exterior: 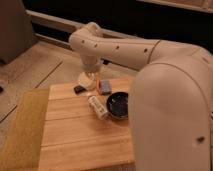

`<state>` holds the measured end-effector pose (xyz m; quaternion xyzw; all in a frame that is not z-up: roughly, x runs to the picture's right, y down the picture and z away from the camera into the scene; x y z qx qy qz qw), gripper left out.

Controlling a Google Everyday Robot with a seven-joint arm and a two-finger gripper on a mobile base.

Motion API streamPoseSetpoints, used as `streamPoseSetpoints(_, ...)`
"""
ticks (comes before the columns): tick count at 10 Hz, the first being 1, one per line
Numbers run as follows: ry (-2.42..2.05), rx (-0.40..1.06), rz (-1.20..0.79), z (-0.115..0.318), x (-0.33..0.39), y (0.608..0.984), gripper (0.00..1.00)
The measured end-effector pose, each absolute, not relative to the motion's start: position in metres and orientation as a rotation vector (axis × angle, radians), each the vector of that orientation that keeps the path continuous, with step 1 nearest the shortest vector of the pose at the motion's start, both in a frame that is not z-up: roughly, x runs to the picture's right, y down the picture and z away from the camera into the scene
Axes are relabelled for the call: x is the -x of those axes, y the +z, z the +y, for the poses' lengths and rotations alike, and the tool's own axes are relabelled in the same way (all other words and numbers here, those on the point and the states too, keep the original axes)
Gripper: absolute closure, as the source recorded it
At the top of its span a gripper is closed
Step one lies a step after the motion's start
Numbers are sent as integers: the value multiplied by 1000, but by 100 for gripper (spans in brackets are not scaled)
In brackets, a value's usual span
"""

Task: Place the ceramic cup in the ceramic bowl

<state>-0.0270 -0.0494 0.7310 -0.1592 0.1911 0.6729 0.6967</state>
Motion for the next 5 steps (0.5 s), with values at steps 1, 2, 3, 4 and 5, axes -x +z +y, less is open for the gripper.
streamPoseSetpoints(1,1551,336,455,-41,2,722,100)
streamPoseSetpoints(2,1582,331,466,-34,-10,717,100)
streamPoseSetpoints(3,1620,332,472,-26,-23,713,100)
streamPoseSetpoints(4,1668,334,483,-16,-43,711,100)
streamPoseSetpoints(5,1697,341,487,-8,-55,710,100)
